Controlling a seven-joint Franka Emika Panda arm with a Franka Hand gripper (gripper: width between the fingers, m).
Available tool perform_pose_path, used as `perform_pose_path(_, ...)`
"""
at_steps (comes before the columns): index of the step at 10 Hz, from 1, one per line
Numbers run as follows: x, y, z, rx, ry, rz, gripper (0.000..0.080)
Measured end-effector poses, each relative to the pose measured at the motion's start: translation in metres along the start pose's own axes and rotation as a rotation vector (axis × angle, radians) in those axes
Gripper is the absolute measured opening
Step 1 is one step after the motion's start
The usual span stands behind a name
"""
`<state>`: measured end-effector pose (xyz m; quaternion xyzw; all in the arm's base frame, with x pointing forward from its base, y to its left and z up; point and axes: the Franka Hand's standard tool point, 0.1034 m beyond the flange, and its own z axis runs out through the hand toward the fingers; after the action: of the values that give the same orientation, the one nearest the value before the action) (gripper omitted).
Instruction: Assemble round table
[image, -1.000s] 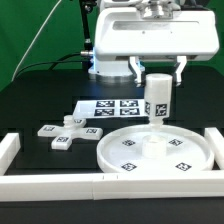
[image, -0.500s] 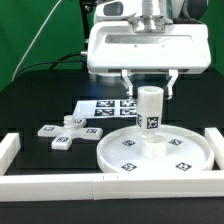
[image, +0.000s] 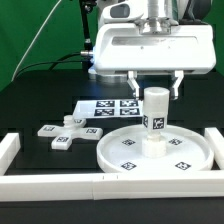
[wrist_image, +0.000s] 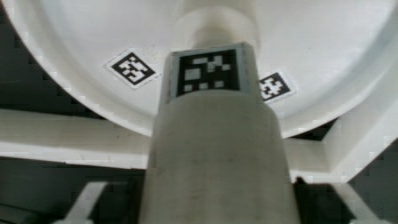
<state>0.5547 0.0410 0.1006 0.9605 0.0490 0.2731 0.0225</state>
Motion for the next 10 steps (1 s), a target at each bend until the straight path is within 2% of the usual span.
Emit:
perform_pose_path(1,-0.006,0.002,0.005,-0.003,-0.014,0.002,0.0407)
perform_pose_path(4,0.004,0.001,0.014,-0.008,0.015,-0.001,0.0407)
perform_pose_path(9,0.004,-0.001,0.017,-0.004,-0.006,-0.005,0.0407)
perform_pose_path(10,0.004,-0.001,0.018,-0.004,-0.006,-0.005,0.0594)
